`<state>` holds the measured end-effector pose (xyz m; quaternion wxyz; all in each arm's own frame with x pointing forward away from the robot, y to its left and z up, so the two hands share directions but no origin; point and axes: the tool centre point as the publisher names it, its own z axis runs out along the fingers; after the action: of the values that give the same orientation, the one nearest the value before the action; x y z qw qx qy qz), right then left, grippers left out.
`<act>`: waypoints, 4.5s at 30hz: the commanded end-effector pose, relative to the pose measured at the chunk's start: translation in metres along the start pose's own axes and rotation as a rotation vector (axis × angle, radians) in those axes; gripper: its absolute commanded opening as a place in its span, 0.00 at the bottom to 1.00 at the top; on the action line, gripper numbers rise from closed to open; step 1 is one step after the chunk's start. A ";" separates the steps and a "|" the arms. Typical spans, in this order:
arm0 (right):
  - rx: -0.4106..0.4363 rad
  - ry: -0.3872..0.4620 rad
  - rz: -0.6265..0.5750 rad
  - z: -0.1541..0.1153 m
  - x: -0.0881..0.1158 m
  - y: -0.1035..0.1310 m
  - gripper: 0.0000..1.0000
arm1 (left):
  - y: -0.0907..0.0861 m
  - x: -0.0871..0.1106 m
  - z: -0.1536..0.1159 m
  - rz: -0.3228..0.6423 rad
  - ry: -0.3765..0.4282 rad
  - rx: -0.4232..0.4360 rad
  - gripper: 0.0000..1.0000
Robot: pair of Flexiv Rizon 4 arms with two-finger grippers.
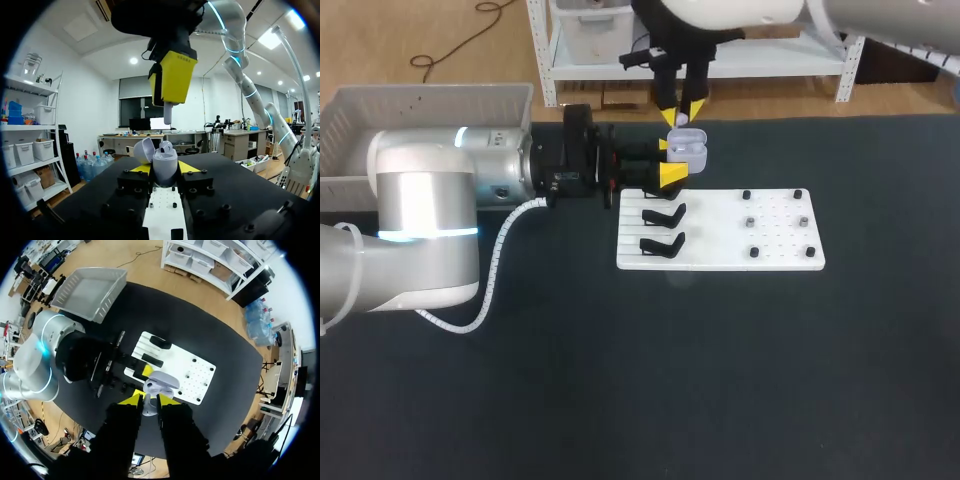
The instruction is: Pick up each earbud case from the left stands, insert the matching earbuds, close the lid, and place the case in the box.
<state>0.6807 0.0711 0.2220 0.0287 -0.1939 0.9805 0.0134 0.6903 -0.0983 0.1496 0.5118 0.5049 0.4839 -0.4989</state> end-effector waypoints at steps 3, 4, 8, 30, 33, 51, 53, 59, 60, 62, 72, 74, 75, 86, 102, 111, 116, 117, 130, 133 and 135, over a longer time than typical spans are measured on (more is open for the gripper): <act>-0.029 0.001 0.007 0.007 0.004 0.000 0.00 | -0.001 0.001 0.000 0.003 -0.001 -0.006 0.00; -0.037 0.002 0.004 0.008 0.004 0.000 0.00 | -0.001 0.001 0.000 0.003 -0.001 -0.006 0.00; -0.047 0.010 -0.007 0.011 0.003 0.003 0.00 | -0.001 0.001 0.000 0.003 -0.001 -0.006 0.00; -0.063 0.024 -0.017 0.023 -0.002 -0.006 0.00 | -0.001 0.001 0.000 0.003 -0.001 -0.006 0.00; -0.061 0.026 -0.019 0.023 -0.002 -0.005 0.00 | -0.001 0.001 0.000 0.003 -0.001 -0.006 0.00; -0.050 0.037 -0.018 0.029 -0.004 -0.004 0.00 | -0.001 0.001 0.000 0.003 -0.001 -0.006 0.00; -0.049 0.037 -0.019 0.029 -0.005 -0.004 0.00 | -0.001 0.001 0.000 0.003 -0.001 -0.006 0.00; -0.052 0.037 -0.019 0.031 -0.005 -0.005 0.00 | -0.001 0.001 0.000 0.003 -0.001 -0.006 0.00; -0.052 0.037 -0.019 0.031 -0.005 -0.005 0.00 | -0.001 0.001 0.000 0.003 -0.001 -0.006 0.00; -0.053 0.037 -0.019 0.032 -0.005 -0.005 0.00 | -0.001 0.001 0.000 0.003 -0.001 -0.006 0.00; -0.047 0.034 -0.047 0.036 -0.002 -0.005 0.00 | -0.001 0.001 0.000 0.003 -0.001 -0.006 0.00; -0.049 0.026 -0.059 0.037 -0.002 -0.003 0.00 | -0.001 0.001 0.000 0.003 -0.001 -0.006 0.00; -0.050 0.024 -0.061 0.037 -0.001 -0.003 0.00 | -0.001 0.001 0.000 0.003 -0.001 -0.006 0.00; -0.058 0.014 -0.075 0.042 0.001 -0.003 0.00 | -0.001 0.001 0.000 0.003 -0.001 -0.006 0.00; -0.060 -0.042 -0.094 0.007 0.008 -0.001 1.00 | -0.001 0.001 0.000 0.003 -0.001 -0.006 0.00; -0.063 -0.111 0.202 0.006 -0.016 -0.034 1.00 | -0.001 0.001 0.000 0.003 -0.001 -0.006 0.00; -0.050 -0.153 0.356 0.011 -0.029 -0.051 1.00 | -0.001 0.001 0.000 0.003 -0.001 -0.006 0.00; -0.050 -0.156 0.367 0.012 -0.030 -0.053 1.00 | -0.001 0.001 0.000 0.003 -0.001 -0.006 0.00; -0.052 -0.090 0.431 0.044 -0.036 -0.078 1.00 | -0.001 0.001 0.000 0.003 -0.001 -0.006 0.00; -0.053 -0.066 0.423 0.052 -0.030 -0.076 1.00 | -0.001 0.001 0.000 0.003 -0.001 -0.006 0.00; -0.053 -0.056 0.418 0.054 -0.026 -0.075 1.00 | -0.001 0.001 0.000 0.003 -0.001 -0.006 0.00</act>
<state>0.7346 0.0125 0.1694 0.0514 0.0142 0.9973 0.0515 0.6900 -0.0982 0.1497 0.5119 0.5047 0.4841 -0.4988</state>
